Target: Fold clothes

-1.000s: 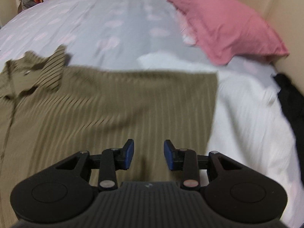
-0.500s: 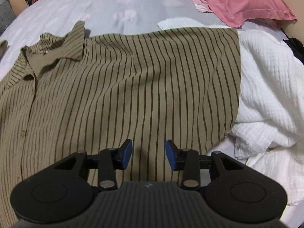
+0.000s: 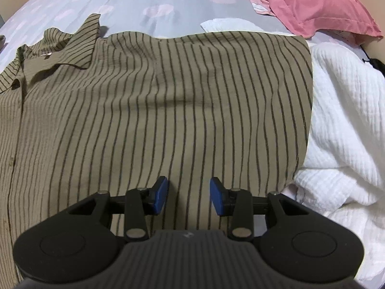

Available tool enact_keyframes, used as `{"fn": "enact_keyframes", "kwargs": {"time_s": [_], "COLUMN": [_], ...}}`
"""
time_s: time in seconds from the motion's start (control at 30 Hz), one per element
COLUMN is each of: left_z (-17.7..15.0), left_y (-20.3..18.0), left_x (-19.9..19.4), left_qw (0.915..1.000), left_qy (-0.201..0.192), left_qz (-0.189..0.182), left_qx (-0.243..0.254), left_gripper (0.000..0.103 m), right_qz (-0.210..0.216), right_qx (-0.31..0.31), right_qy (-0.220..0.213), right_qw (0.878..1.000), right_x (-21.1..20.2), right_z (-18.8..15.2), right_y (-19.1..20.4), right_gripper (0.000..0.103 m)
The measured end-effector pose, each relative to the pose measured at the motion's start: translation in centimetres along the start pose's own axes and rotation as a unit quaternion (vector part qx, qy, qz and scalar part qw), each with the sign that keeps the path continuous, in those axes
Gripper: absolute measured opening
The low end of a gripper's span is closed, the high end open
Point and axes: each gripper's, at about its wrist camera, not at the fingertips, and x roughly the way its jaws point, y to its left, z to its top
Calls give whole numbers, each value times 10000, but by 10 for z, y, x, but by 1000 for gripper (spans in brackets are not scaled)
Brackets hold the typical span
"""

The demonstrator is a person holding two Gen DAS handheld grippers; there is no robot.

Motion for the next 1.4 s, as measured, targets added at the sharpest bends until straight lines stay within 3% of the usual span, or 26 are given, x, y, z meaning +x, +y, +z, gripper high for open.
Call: {"fn": "enact_keyframes", "kwargs": {"time_s": [0.13, 0.3, 0.5, 0.7, 0.93, 1.1, 1.4], "left_z": [-3, -22, -66, -130, -214, -268, -330], "left_y": [-9, -13, -31, -56, -64, -72, -80], "left_x": [15, -5, -53, -91, -126, -144, -161], "left_qw": [9999, 9997, 9972, 9893, 9772, 9690, 9612], "left_qy": [86, -200, -433, -47, 651, 1171, 1564], "left_qz": [54, -75, -511, -1115, -1691, -1775, -1982], "left_qx": [32, 93, 345, 941, 1108, 1255, 1113], "left_gripper": [9, 40, 48, 48, 48, 48, 48], "right_qz": [-51, -110, -57, 207, 376, 450, 507], "right_qx": [-43, -168, -235, -348, -664, -641, -553], "right_qy": [0, -35, -139, -236, -315, -352, -558], "right_qw": [10000, 9998, 9996, 9989, 9966, 9963, 9956], "right_x": [3, 3, -8, -30, -55, -67, -88], "right_z": [5, 6, 5, -7, -37, -58, -84], "right_y": [-3, 3, 9, 21, 37, 41, 44], "right_gripper": [43, 43, 45, 49, 56, 56, 57]}}
